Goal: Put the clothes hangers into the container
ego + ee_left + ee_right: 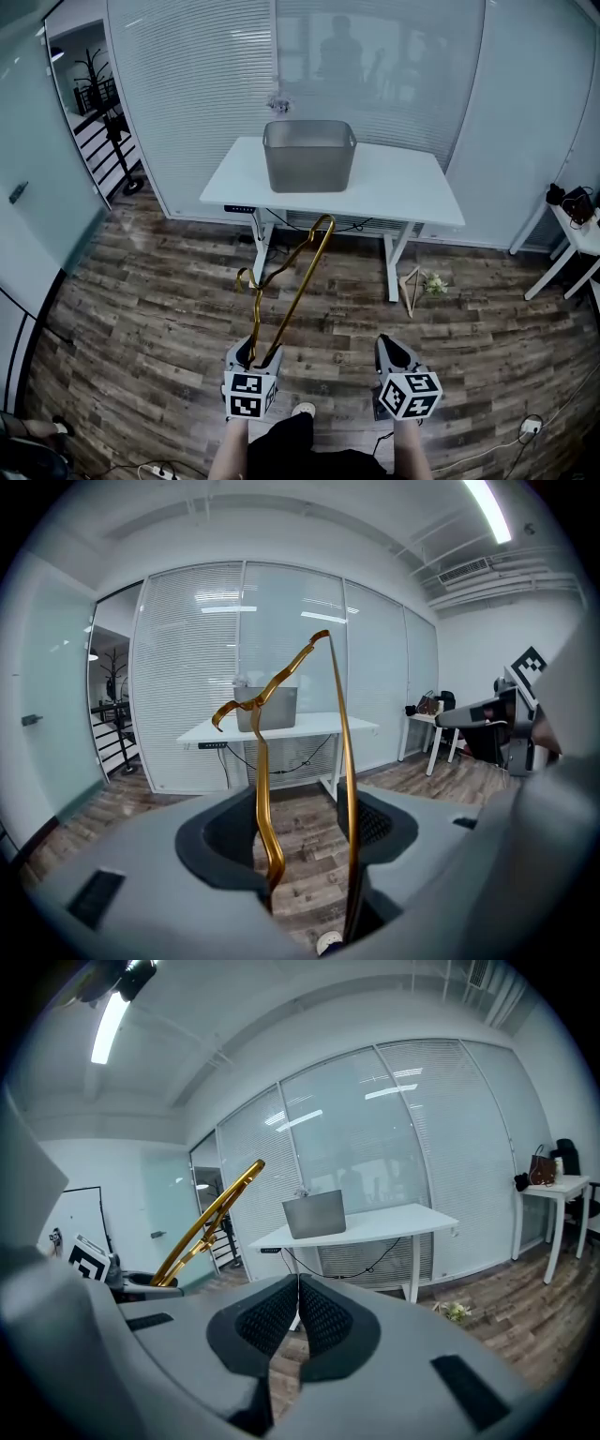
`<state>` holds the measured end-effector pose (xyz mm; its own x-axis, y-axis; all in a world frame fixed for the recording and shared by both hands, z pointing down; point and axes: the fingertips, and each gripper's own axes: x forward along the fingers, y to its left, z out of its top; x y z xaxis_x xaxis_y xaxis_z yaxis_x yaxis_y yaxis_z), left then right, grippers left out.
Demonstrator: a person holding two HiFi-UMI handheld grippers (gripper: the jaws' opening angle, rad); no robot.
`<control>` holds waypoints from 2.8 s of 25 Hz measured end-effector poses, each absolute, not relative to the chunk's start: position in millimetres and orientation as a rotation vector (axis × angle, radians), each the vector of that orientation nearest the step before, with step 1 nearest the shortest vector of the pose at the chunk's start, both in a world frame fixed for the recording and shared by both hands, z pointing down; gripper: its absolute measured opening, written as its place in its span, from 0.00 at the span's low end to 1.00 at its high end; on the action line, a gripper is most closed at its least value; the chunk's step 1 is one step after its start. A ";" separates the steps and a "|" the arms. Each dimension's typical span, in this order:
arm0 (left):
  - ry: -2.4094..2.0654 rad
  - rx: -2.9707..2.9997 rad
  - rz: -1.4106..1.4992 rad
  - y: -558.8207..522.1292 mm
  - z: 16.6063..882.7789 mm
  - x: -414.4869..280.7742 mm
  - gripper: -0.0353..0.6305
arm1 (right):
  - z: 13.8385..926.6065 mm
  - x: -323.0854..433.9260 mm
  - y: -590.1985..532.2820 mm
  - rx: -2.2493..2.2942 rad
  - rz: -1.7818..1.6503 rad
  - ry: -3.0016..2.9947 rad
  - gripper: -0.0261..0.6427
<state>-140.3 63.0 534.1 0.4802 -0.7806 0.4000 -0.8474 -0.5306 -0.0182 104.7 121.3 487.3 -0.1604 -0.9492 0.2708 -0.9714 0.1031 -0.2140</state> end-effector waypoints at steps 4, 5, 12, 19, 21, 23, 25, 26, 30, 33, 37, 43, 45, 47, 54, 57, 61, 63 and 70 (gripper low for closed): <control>-1.401 2.542 0.555 39.4 534.3 -136.3 0.45 | 487.6 107.9 99.4 1.995 0.542 -2.275 0.08; -1.397 2.542 0.556 33.6 534.7 -135.8 0.45 | 488.1 108.2 94.2 1.996 0.545 -2.272 0.08; -1.381 2.549 0.564 -7.6 538.5 -135.3 0.45 | 492.3 109.1 57.9 2.012 0.553 -2.254 0.08; -1.361 2.576 0.562 -54.9 540.3 -132.9 0.45 | 493.8 108.9 13.4 2.028 0.539 -2.251 0.08; -1.361 2.582 0.561 -67.3 540.7 -134.0 0.45 | 494.8 107.3 1.6 2.032 0.532 -2.251 0.08; -1.357 2.586 0.559 -76.3 542.8 -136.2 0.45 | 496.4 105.1 -7.5 2.039 0.529 -2.250 0.08; -1.349 2.584 0.566 -80.8 547.7 -138.9 0.45 | 500.3 102.4 -12.5 2.042 0.535 -2.245 0.08; -1.347 2.582 0.571 -82.6 549.9 -140.1 0.45 | 502.1 100.9 -14.3 2.040 0.539 -2.243 0.08; -1.337 2.580 0.574 -86.6 551.7 -140.7 0.45 | 506.5 97.5 -18.1 2.022 0.556 -2.234 0.08; -1.325 2.572 0.577 -83.3 554.2 -141.6 0.45 | 510.2 96.9 -17.5 2.021 0.573 -2.225 0.08; -1.333 2.563 0.591 -81.3 558.9 -147.4 0.45 | 517.5 93.1 -19.6 2.001 0.586 -2.223 0.08; -1.370 2.529 0.595 -91.3 562.2 -158.7 0.45 | 518.3 92.1 -32.1 1.982 0.580 -2.241 0.08; -1.373 2.530 0.594 -97.1 561.1 -156.8 0.45 | 516.5 94.7 -39.2 1.985 0.575 -2.242 0.08; -1.374 2.533 0.598 -103.9 561.3 -153.3 0.45 | 516.0 97.0 -47.5 1.982 0.577 -2.246 0.08; -1.383 2.534 0.598 -140.1 561.7 -129.5 0.45 | 515.7 116.8 -86.2 1.973 0.570 -2.264 0.08; -1.391 2.534 0.601 -162.7 560.2 -116.6 0.45 | 514.2 129.8 -110.8 1.962 0.566 -2.267 0.08; -1.414 2.533 0.595 -193.7 555.4 -105.3 0.45 | 508.5 143.9 -147.1 1.964 0.578 -2.292 0.08; -1.430 2.525 0.597 -210.4 553.3 -102.2 0.45 | 502.2 147.4 -166.6 1.949 0.566 -2.320 0.08; -1.477 2.508 0.587 -259.4 543.3 -84.3 0.45 | 494.7 166.1 -219.7 1.921 0.582 -2.360 0.08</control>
